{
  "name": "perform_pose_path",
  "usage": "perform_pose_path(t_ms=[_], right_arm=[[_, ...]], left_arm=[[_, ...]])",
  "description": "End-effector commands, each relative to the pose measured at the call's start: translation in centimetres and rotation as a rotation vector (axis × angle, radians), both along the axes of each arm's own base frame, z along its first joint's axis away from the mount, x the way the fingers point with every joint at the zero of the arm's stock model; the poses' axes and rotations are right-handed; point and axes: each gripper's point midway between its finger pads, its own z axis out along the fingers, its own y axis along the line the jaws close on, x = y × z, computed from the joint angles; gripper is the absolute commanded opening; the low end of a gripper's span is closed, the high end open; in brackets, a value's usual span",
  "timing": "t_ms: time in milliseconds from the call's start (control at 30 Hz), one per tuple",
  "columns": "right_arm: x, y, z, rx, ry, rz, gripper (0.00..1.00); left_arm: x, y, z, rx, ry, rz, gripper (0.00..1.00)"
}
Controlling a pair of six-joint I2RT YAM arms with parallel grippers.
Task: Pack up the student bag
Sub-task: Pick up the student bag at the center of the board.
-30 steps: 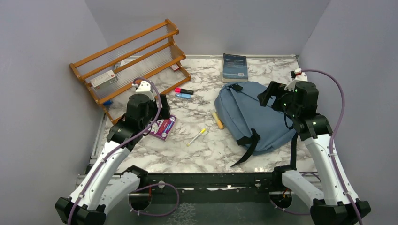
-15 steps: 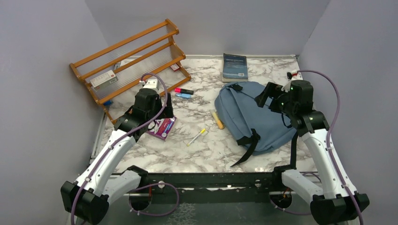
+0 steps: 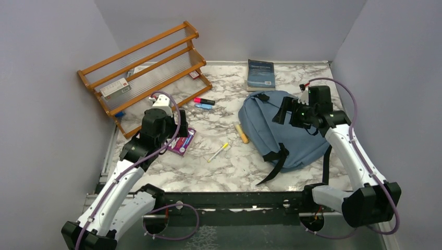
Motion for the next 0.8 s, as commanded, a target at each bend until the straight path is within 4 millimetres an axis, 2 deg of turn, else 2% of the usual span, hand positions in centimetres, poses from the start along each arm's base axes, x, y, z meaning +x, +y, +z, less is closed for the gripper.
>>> perform_pose_path(t_ms=[0, 167, 333, 467, 600, 767], right_arm=[[-0.8, 1.8, -0.6, 0.02, 0.051, 0.12, 0.97], [0.5, 3.4, -1.1, -0.079, 0.051, 0.165, 0.96], [1.7, 7.7, -1.7, -0.162, 0.032, 0.234, 0.96], [3.6, 10.6, -2.2, -0.196, -0.007, 0.244, 0.96], [6.3, 11.9, -2.8, -0.3, -0.038, 0.196, 0.96], [9.5, 12.6, -5.0, -0.424, -0.023, 0.133, 0.92]], left_arm=[[0.0, 0.3, -0.1, 0.008, -0.02, 0.007, 0.99], [0.0, 0.6, -0.1, 0.014, -0.028, 0.021, 0.99], [0.1, 0.6, -0.2, 0.017, -0.024, 0.022, 0.99], [0.1, 0.7, -0.1, 0.019, -0.028, 0.028, 0.99], [0.1, 0.9, 0.0, 0.02, -0.033, 0.036, 0.99], [0.0, 0.8, 0.1, 0.018, -0.037, 0.033, 0.99]])
